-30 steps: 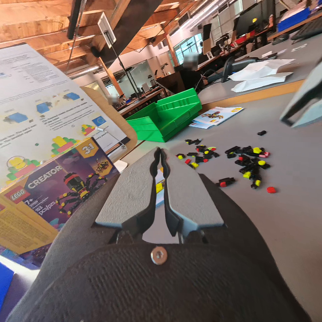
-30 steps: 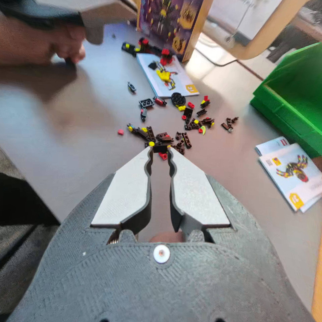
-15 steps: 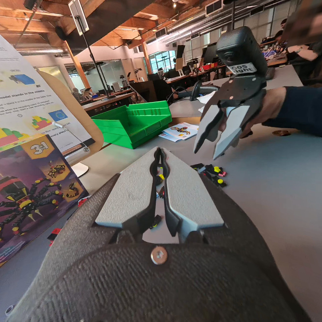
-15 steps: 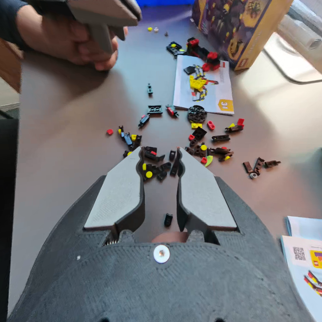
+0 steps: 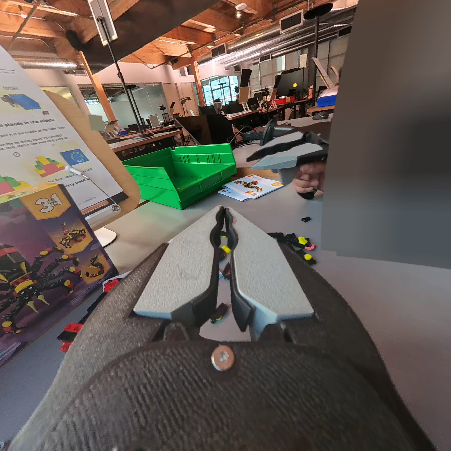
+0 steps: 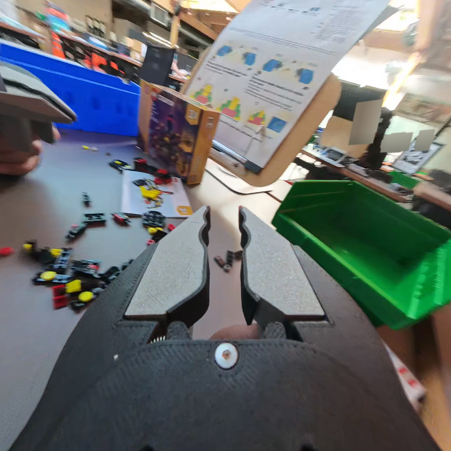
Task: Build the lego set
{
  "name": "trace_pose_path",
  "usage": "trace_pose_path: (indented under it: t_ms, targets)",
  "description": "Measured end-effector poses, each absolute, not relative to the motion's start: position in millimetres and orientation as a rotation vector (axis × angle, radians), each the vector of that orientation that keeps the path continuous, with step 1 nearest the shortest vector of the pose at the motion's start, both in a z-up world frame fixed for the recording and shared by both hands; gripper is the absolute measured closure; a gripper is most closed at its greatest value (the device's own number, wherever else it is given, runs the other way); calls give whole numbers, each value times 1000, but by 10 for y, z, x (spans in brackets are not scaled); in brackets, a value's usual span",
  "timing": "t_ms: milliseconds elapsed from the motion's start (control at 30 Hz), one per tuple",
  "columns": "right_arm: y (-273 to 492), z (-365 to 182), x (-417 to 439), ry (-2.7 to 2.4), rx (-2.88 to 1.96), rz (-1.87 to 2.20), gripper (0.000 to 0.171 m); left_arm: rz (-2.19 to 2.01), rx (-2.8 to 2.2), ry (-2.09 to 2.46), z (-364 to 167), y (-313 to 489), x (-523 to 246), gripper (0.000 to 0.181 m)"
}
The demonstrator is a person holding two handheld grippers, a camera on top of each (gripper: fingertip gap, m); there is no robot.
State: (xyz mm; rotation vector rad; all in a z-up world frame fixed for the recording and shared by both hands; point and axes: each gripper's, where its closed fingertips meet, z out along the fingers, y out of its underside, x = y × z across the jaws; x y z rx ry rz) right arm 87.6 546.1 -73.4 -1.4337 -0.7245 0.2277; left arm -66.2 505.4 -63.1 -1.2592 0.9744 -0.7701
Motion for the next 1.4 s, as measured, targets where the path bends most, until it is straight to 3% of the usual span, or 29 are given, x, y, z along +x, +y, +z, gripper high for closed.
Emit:
trace_pose_path:
  t_ms: [167,333,533,633,1033,1400]
  targets:
    - [5652,-769,1287,-612,-1449,-162,171,-834,-1294,913,-603,5133,-719,181]
    - [5660,-872,1410,-654,-1443,-576,171,-792,-1197,973,-576,4987,-693,181]
    - [5528,-1150,1384,-720,-1568,-804,171,-504,-1260,863,-615,5191,-786,181]
    - [5378,-1222,1422,-725,-1607,-907,171,-555,-1377,924,-758,5078,-720,181]
    - [5078,-1384,1283,-762,-1746,-703,171,-650,-1594,1069,-1066,4923,-583,181]
    - [5585,-656,1480,-402,-1446,-371,171,-782,-1311,1206,-872,4659,-352,181]
